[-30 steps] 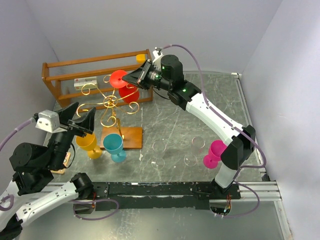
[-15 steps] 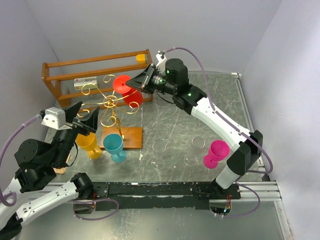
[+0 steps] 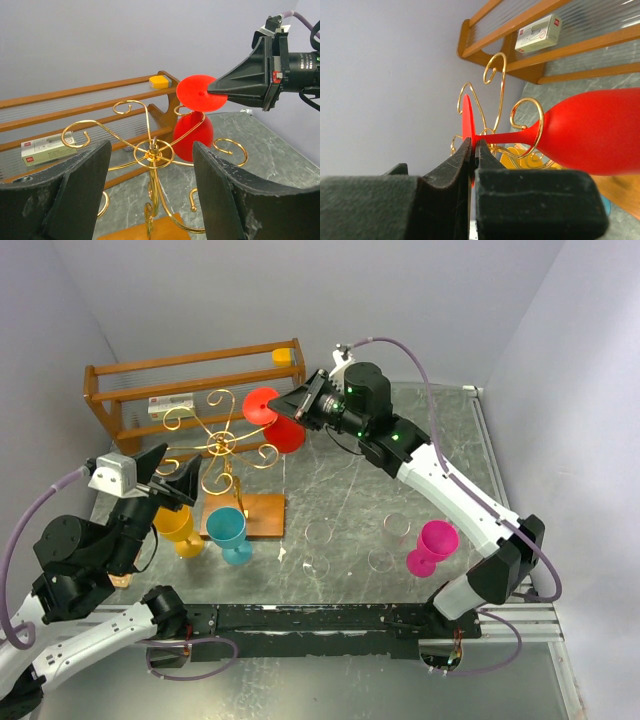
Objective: Place the wine glass upside down on the wine glass rack
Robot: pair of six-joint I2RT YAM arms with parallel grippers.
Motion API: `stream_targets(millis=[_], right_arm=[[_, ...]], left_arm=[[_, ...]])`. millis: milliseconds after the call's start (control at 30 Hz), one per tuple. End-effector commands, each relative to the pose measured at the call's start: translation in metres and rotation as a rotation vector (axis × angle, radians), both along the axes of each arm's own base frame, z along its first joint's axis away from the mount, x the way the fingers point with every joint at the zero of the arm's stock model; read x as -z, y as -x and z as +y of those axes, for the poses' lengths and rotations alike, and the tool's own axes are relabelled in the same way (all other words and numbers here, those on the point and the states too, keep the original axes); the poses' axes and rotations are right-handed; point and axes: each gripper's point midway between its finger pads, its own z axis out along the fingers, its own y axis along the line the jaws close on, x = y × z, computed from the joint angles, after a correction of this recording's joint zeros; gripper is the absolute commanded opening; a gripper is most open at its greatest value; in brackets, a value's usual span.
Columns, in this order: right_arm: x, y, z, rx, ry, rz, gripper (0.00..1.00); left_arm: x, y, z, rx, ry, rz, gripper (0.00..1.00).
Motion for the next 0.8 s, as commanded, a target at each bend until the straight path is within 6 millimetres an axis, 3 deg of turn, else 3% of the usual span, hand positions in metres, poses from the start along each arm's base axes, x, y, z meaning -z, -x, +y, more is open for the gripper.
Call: stream_targets(millis=[0, 467, 767], right_arm=[[-0.012, -0.007, -0.013, 0.080, -0.006, -0.049, 0.00], [-0.006, -0.029, 0.004, 0.075, 0.020, -0.068, 0.00], [-0.001, -0.029, 0.016, 0.015, 0.043, -0.079, 0.01]], left_arm=[[-0.008, 0.000, -0.002, 0.010, 0.001, -0.012, 0.77], [-0.008, 0.000, -0.006, 0.026, -0.003, -0.005, 0.77], [-0.005, 0.002, -0.020, 0.088, -0.050, -0.011, 0.78]])
